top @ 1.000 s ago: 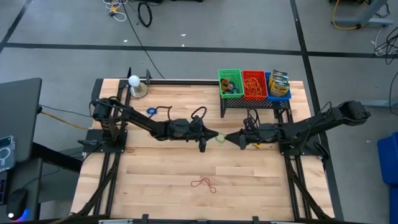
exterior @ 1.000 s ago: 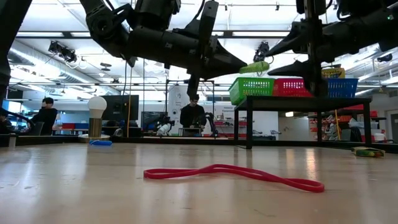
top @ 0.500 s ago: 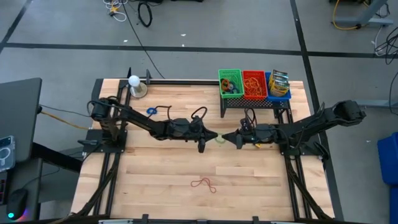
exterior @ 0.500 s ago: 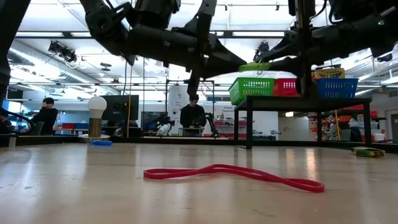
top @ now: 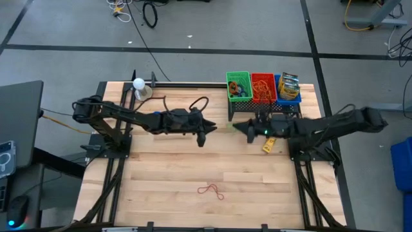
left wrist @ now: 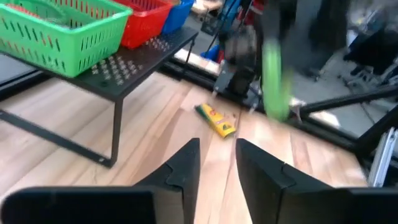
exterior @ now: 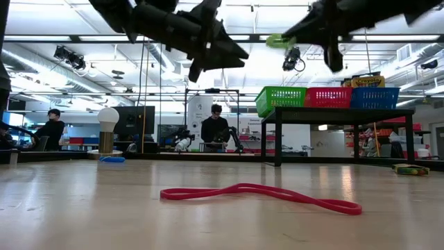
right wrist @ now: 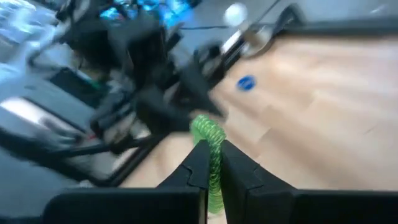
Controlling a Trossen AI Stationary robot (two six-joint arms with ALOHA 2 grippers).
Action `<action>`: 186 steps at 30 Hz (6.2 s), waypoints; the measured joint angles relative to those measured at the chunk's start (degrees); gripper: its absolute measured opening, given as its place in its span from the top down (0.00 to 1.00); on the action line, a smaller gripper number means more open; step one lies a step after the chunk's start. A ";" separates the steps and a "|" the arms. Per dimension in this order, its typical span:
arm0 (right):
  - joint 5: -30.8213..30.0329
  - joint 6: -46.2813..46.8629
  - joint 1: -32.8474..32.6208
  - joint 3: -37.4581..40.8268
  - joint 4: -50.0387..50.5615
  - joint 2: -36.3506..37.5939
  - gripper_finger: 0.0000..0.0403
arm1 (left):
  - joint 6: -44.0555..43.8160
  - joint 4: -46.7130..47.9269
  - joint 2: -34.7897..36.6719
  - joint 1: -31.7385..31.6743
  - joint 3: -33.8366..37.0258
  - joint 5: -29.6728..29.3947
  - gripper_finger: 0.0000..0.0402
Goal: Pick & Place Office Desk Supplies
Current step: Put the green spring keychain into the green bin, then put the small crayon box into the blue bin
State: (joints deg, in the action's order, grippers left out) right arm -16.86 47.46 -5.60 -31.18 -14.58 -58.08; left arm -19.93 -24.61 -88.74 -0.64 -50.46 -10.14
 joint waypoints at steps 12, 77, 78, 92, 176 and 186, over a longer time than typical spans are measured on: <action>1.92 -15.84 25.19 -30.25 42.77 -4.44 0.95 | -7.84 -26.17 -0.48 -2.44 18.56 1.26 0.98; 11.81 -81.94 -6.36 -15.02 78.13 -22.77 0.44 | 0.41 -27.35 -0.39 1.06 21.42 2.30 0.98; 11.23 -81.96 -6.49 -14.89 77.89 -23.71 0.44 | 0.45 -27.36 -0.39 1.06 21.42 2.21 0.98; 8.07 -83.97 -6.93 -8.27 72.68 -29.13 0.47 | 1.94 -27.42 -0.39 1.02 21.44 0.66 0.98; -11.43 -20.22 1.27 -27.76 67.02 -2.55 0.60 | 2.34 -27.45 -0.36 1.04 21.42 -0.30 0.98; -35.28 -9.50 16.14 -28.78 68.23 10.57 0.60 | 1.74 -27.49 -0.36 1.04 21.42 -0.26 0.98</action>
State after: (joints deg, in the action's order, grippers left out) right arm -52.14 37.96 10.54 -59.96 53.64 -47.51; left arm -18.20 -52.10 -89.10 0.40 -29.04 -10.40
